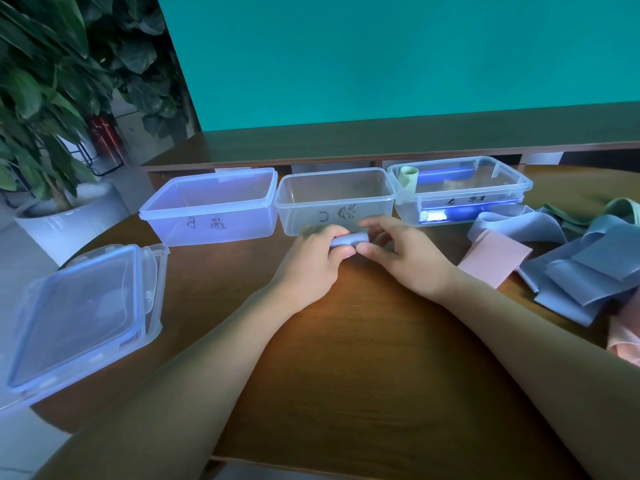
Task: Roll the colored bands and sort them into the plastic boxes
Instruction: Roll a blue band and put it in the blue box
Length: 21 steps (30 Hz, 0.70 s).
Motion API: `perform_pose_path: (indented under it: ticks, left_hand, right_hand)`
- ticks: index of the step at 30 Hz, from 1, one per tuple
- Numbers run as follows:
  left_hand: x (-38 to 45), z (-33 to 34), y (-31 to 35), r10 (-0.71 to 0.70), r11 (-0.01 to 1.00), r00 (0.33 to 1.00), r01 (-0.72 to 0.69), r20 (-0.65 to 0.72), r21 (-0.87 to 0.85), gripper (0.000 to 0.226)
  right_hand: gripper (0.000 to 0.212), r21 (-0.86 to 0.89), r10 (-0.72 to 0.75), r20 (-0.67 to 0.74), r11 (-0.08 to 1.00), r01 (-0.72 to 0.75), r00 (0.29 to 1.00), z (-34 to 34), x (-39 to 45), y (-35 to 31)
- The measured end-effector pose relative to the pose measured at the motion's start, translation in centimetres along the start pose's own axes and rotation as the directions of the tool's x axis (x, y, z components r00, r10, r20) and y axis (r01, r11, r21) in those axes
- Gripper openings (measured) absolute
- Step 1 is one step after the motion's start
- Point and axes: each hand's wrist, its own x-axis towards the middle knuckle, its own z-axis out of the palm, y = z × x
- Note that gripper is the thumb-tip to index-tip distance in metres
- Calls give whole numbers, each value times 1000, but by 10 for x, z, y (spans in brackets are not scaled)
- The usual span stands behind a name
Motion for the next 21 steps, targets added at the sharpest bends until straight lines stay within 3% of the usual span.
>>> perform_pose_path:
  ticks: [8,13,21]
  left_hand:
    - [-27,-14,14,-77,978,996,67,-44,-197,34]
    - [-46,-42,14,-108,967,990,83,-91,-242,37]
    - [-52,-138,-15,-135,964,973,85,-186,-254,25]
  right_hand:
    - [20,314,2,-90,949,26,996,-2,-16,-20]
    - [19,499,35,-39,867,-11,999,-4,-18,-57]
    - [16,457,-118,9,884,100,993,14,43,-136]
